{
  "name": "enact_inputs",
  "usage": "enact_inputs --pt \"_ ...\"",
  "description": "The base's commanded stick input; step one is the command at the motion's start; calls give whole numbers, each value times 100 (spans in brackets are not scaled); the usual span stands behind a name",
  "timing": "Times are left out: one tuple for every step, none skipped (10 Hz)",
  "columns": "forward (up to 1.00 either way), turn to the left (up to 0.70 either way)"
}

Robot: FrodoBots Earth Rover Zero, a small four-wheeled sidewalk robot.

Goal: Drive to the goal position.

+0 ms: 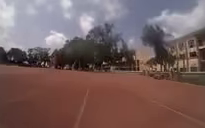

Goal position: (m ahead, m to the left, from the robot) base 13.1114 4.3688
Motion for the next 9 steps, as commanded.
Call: enact_inputs --pt "70 0" --pt "70 0" --pt "70 0" --pt "70 0" --pt "70 0" --pt "70 0" --pt "70 0" --pt "70 0" --pt "70 0"
